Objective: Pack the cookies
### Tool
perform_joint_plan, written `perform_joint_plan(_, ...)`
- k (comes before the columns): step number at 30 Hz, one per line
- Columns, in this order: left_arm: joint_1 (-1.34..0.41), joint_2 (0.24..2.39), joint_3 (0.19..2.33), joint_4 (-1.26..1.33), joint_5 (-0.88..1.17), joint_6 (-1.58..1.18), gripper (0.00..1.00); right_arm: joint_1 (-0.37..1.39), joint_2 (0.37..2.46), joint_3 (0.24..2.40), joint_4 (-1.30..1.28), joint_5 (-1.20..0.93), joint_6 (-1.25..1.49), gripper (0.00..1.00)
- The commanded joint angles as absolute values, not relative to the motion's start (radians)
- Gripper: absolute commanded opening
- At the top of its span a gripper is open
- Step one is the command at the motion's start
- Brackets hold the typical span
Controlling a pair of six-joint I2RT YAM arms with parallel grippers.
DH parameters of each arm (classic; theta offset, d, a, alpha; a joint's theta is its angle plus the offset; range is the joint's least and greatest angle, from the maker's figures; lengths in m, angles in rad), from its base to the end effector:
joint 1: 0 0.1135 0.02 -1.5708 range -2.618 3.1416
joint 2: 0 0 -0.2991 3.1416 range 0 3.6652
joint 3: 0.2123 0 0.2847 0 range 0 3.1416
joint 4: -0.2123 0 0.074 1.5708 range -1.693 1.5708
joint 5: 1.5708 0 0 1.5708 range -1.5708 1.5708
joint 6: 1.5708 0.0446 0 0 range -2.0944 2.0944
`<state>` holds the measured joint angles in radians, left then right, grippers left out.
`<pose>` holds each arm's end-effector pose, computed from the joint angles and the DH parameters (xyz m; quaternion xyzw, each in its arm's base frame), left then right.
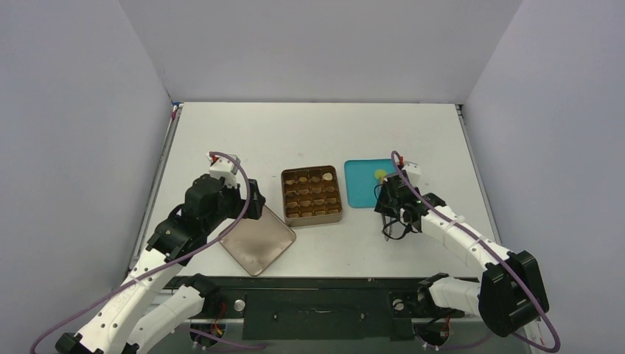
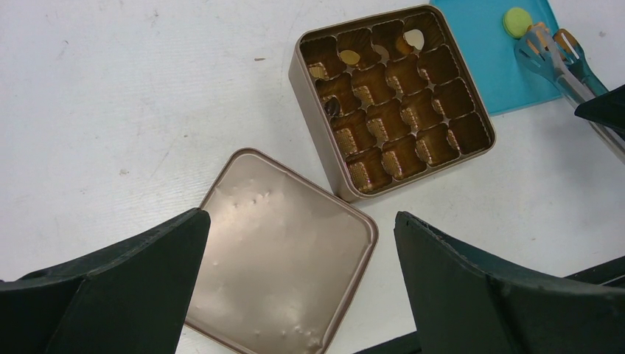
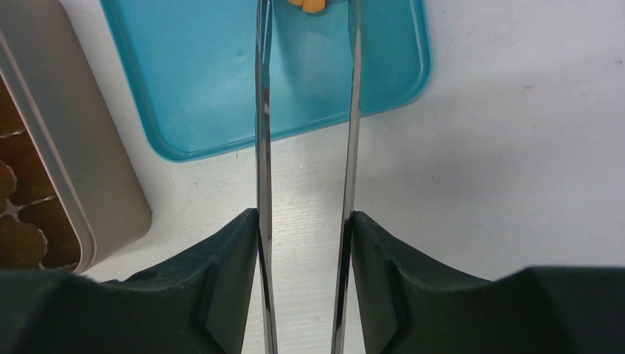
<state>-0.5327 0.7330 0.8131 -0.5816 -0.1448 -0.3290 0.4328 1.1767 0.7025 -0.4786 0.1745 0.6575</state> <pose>0.1531 -0.0828 0.3389 0.0506 0.8575 -0.1557 0.4878 0.2288 0.0972 0.2198 0.1327 0.9401 0.0861 0.3021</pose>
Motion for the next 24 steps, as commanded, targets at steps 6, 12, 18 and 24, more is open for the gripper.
perform_joint_plan(6, -0.528, 0.735, 0.824, -0.558, -0.146, -0.33, 0.97, 0.41, 1.191, 0.724, -0.422, 0.166, 0.637, 0.34)
perform_joint_plan(12, -0.528, 0.738, 0.825, -0.559, -0.147, -0.33, 0.97, 0.409, 1.161, 0.73, -0.44, 0.156, 0.633, 0.21)
perform_joint_plan(18, -0.528, 0.734, 0.825, -0.56, -0.146, -0.33, 0.97, 0.417, 1.078, 0.751, -0.512, 0.148, 0.625, 0.17)
perform_joint_plan(24, -0.528, 0.729, 0.827, -0.559, -0.144, -0.331, 0.97, 0.458, 1.014, 0.812, -0.611, 0.146, 0.603, 0.17)
